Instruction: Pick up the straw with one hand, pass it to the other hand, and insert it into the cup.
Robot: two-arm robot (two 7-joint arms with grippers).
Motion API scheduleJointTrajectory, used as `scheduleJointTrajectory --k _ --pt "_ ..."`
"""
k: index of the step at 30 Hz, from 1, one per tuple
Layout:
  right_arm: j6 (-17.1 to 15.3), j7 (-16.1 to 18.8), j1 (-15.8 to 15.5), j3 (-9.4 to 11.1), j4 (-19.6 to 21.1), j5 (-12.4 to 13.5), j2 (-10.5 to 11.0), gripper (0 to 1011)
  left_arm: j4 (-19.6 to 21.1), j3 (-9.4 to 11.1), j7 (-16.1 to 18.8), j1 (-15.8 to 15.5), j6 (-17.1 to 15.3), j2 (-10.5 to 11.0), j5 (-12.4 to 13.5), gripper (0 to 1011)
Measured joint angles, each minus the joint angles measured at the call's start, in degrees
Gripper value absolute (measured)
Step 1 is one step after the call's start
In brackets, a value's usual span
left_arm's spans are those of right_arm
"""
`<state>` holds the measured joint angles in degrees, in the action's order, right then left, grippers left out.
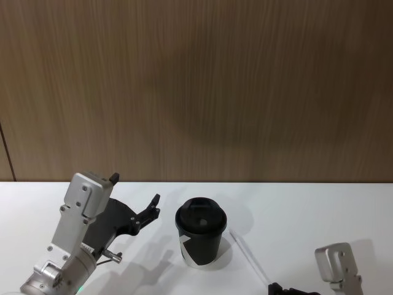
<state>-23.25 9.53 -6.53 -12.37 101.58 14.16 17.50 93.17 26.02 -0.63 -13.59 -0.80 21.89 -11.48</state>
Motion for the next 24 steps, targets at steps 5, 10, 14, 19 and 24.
scheduleJointTrajectory --k 5,10,14,19,24 --pt "0.0 0.0 0.0 0.0 0.0 0.0 0.0 5 0.0 0.0 0.0 0.0 0.0 0.0 0.0 1004" --pt "0.0 0.0 0.0 0.1 0.0 -0.1 -0.1 5 0.0 0.0 0.0 0.0 0.0 0.0 0.0 1003" --pt "0.9 -0.4 0.0 0.2 -0.3 -0.6 -0.3 5 0.0 0.0 0.0 0.0 0.0 0.0 0.0 1003" --pt "3.6 -1.3 0.1 0.7 -1.0 -1.5 -0.7 5 0.0 0.0 0.0 0.0 0.0 0.0 0.0 1003" --pt "6.8 -2.1 0.2 1.5 -1.9 -2.4 -0.9 5 0.0 0.0 0.0 0.0 0.0 0.0 0.0 1003"
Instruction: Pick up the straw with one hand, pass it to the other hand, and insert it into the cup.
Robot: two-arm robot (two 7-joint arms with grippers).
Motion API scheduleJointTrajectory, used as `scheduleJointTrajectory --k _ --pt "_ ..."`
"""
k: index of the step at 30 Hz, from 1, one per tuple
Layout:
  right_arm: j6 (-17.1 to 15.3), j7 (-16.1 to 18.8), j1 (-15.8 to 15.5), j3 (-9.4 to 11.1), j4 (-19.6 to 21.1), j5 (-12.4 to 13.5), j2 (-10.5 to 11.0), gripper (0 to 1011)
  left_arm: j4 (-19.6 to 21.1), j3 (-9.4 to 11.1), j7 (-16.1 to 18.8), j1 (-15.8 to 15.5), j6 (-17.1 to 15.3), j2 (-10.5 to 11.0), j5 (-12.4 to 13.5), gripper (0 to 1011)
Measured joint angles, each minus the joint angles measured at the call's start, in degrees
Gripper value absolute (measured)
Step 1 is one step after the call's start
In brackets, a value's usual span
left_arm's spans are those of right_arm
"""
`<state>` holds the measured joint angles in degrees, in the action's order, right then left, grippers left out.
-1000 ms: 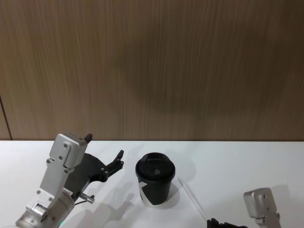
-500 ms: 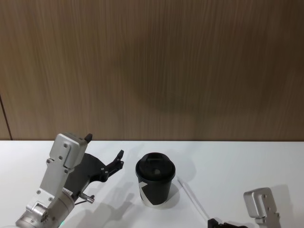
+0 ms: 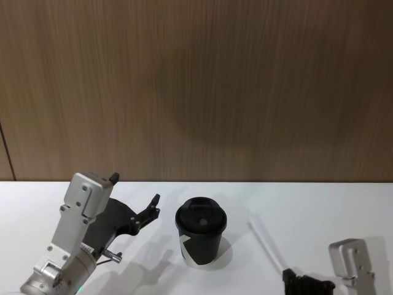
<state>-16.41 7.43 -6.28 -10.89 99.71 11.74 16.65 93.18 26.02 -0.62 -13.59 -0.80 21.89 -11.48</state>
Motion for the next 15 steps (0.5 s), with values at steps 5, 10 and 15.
scheduleJointTrajectory --k 5,10,15 --pt "4.1 -0.6 0.4 1.3 -1.1 -1.1 0.2 5 0.0 0.0 0.0 0.0 0.0 0.0 0.0 1004" --pt "7.7 -0.6 0.8 2.5 -1.8 -1.6 0.7 4 0.0 0.0 0.0 0.0 0.0 0.0 0.0 1003" --pt "11.6 0.8 1.5 3.9 -2.1 -1.7 1.9 5 0.0 0.0 0.0 0.0 0.0 0.0 0.0 1004"
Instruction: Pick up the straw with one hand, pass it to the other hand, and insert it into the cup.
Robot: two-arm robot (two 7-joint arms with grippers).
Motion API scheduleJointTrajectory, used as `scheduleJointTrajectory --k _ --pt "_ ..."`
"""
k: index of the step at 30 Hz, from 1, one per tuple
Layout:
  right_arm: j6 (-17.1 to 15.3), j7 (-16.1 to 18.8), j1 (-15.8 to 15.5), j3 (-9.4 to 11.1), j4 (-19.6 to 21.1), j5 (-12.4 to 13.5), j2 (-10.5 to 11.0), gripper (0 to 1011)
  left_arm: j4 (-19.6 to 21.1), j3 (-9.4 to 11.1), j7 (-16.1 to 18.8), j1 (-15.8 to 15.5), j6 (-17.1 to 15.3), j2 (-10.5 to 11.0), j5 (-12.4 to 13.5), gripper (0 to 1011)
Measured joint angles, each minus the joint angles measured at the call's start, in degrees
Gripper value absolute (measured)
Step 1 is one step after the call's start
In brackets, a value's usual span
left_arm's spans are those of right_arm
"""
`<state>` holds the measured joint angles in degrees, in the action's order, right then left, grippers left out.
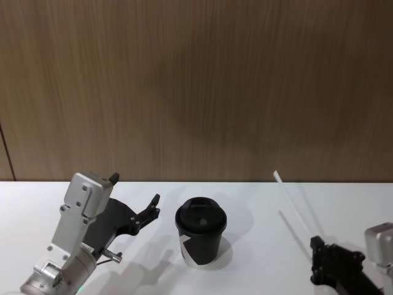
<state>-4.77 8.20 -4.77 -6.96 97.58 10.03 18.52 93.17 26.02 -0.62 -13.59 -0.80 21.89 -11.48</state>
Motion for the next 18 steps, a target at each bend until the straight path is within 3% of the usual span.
scheduleJointTrajectory --k 10,18 --pt "5.5 5.9 2.0 2.0 0.9 1.8 3.4 4 0.0 0.0 0.0 0.0 0.0 0.0 0.0 1003" --pt "7.9 10.7 3.7 2.4 1.7 4.0 5.6 4 0.0 0.0 0.0 0.0 0.0 0.0 0.0 1003"
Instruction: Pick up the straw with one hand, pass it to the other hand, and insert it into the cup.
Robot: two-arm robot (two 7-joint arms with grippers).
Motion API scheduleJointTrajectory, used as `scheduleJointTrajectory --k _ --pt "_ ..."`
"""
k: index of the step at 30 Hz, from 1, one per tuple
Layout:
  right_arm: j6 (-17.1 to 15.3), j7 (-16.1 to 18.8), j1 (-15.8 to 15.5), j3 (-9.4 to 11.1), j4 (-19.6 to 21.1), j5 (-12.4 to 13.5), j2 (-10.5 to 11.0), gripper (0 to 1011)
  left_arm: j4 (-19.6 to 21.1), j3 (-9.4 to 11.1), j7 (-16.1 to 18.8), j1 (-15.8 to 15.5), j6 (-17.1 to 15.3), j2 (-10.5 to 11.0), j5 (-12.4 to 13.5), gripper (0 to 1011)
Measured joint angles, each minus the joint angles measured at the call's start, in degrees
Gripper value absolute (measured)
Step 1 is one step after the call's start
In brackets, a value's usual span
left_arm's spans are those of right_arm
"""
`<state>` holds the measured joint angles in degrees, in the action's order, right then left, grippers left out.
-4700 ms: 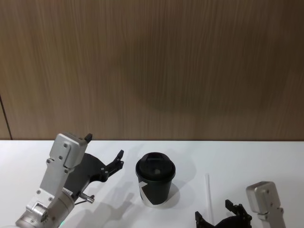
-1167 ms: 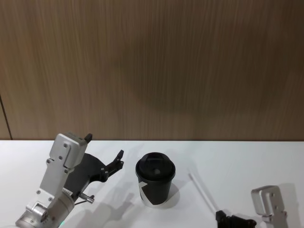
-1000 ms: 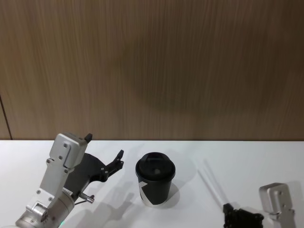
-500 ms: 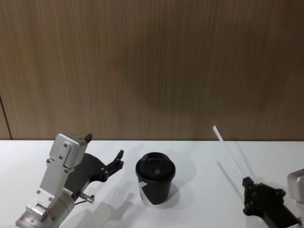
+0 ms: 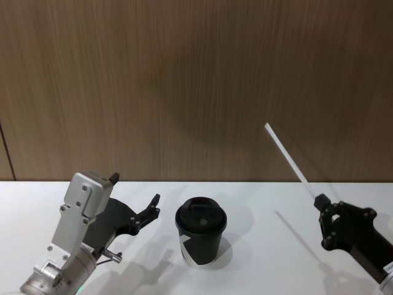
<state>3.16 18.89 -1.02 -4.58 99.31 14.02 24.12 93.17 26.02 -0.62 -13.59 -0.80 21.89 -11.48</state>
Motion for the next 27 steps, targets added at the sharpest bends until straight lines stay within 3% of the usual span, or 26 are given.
scheduleJointTrajectory --k 13,27 --pt "3.9 9.3 4.0 -1.0 0.9 4.7 3.5 4 0.0 0.0 0.0 0.0 0.0 0.0 0.0 1004" --pt "8.3 19.1 8.5 -3.5 0.3 10.0 5.4 4 0.0 0.0 0.0 0.0 0.0 0.0 0.0 1003"
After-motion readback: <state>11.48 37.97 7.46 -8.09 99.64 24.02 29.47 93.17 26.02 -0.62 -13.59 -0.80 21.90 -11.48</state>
